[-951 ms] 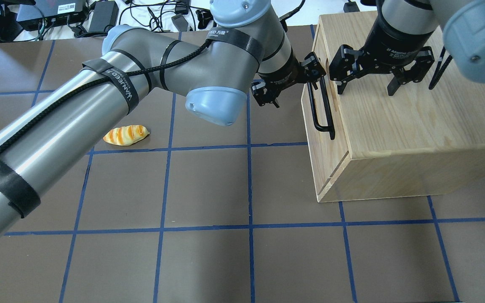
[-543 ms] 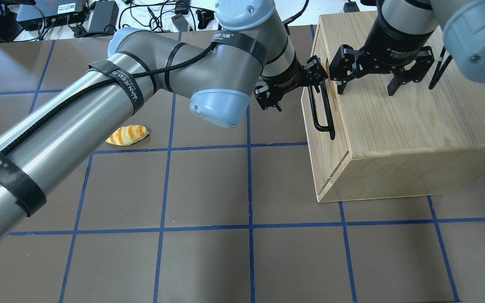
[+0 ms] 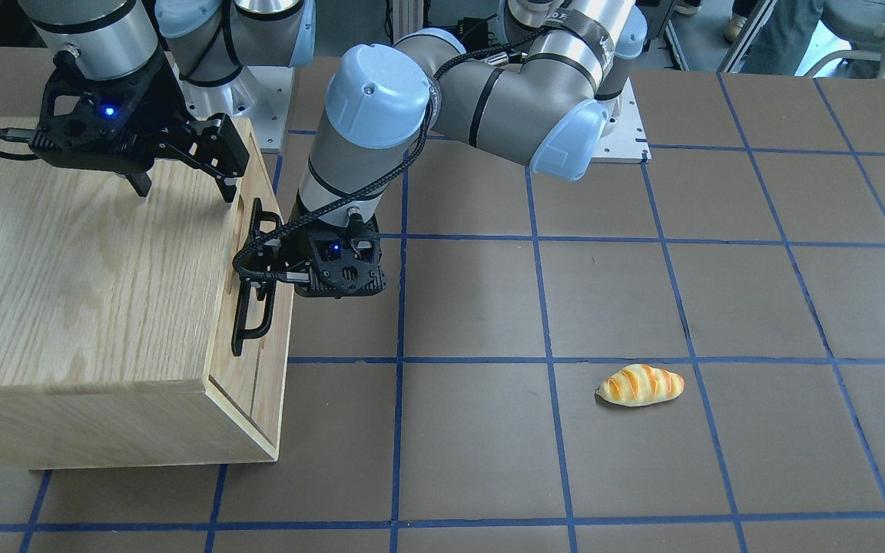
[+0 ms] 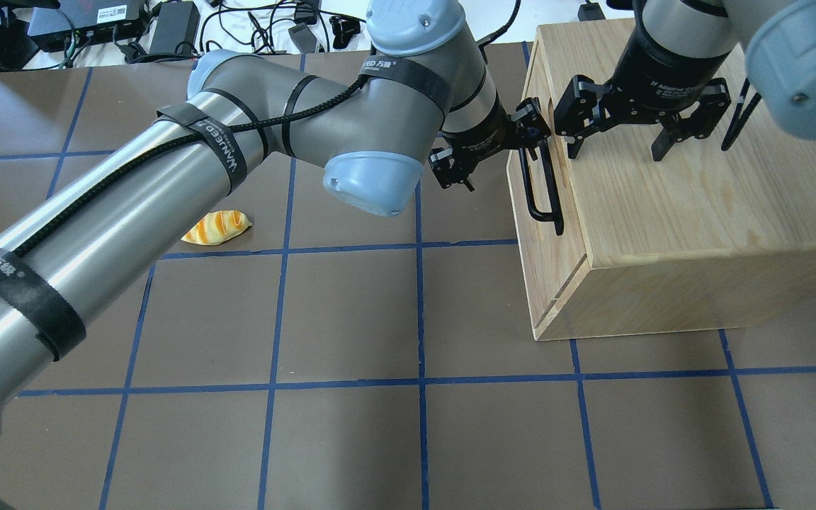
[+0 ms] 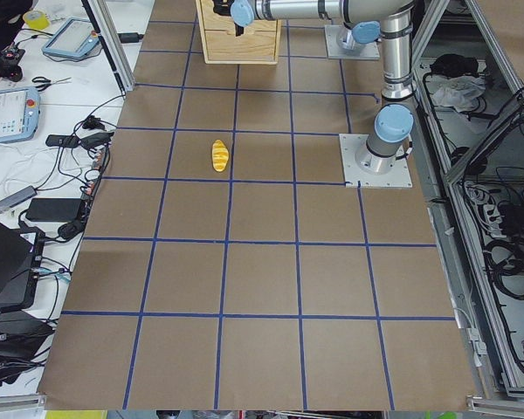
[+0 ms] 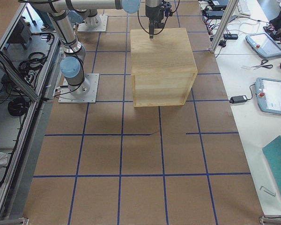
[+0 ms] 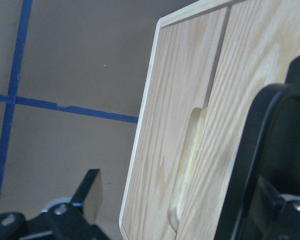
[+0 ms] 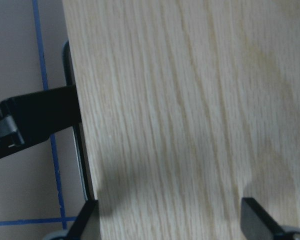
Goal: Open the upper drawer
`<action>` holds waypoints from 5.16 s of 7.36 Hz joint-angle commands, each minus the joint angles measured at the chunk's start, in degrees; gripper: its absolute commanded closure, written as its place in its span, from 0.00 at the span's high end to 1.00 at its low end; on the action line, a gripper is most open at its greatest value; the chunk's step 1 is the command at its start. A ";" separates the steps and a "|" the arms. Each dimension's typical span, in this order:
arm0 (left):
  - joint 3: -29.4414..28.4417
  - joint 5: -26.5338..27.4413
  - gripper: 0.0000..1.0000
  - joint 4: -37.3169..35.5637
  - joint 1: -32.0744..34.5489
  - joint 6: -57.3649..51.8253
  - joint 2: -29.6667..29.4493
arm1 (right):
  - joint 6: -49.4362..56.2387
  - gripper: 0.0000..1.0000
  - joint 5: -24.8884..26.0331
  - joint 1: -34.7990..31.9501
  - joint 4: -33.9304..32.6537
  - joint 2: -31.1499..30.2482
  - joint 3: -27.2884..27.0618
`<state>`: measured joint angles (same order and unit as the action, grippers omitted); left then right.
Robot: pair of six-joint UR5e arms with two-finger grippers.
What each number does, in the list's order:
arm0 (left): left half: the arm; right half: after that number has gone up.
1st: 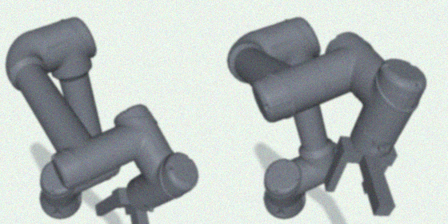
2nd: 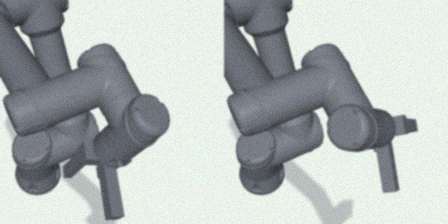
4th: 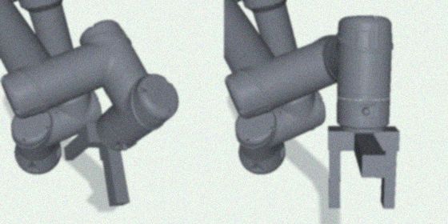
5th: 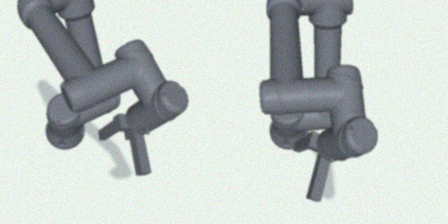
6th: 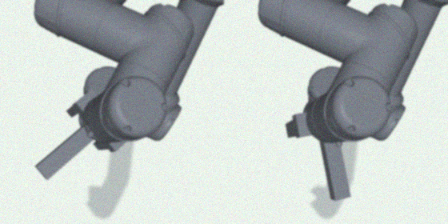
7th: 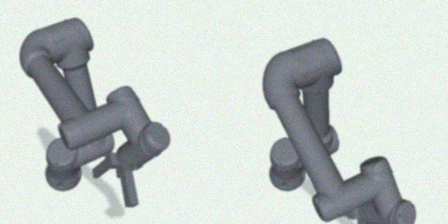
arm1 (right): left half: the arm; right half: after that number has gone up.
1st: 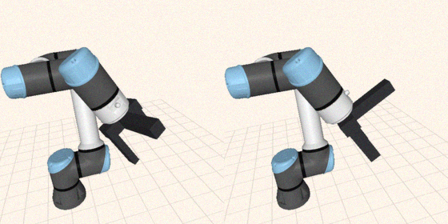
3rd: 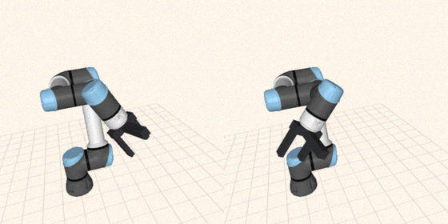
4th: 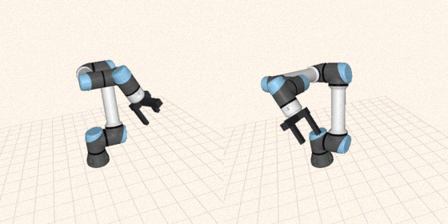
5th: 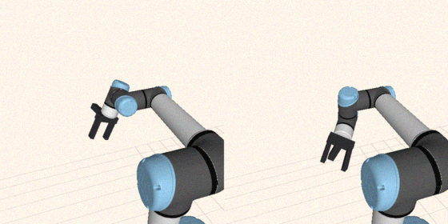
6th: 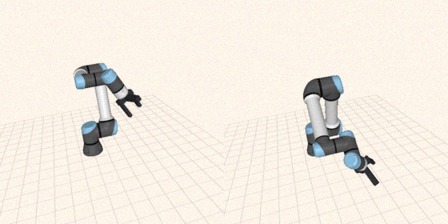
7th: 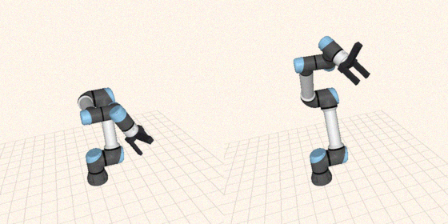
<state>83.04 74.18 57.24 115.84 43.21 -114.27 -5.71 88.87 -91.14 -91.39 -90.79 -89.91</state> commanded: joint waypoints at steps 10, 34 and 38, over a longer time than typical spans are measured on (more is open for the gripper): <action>-0.68 4.92 1.00 4.55 -0.44 -1.02 1.16 | 0.00 1.00 -0.02 0.00 -0.02 0.00 0.00; -0.77 7.03 1.00 20.19 -11.69 -15.17 5.54 | 0.00 1.00 -0.02 0.00 0.07 0.00 0.00; -5.77 7.03 1.00 27.13 -11.95 -15.08 7.30 | 0.00 1.00 -0.02 0.00 -0.02 0.00 0.00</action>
<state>78.76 81.18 82.75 104.07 28.12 -107.46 -5.71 88.89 -91.14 -91.38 -90.79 -89.91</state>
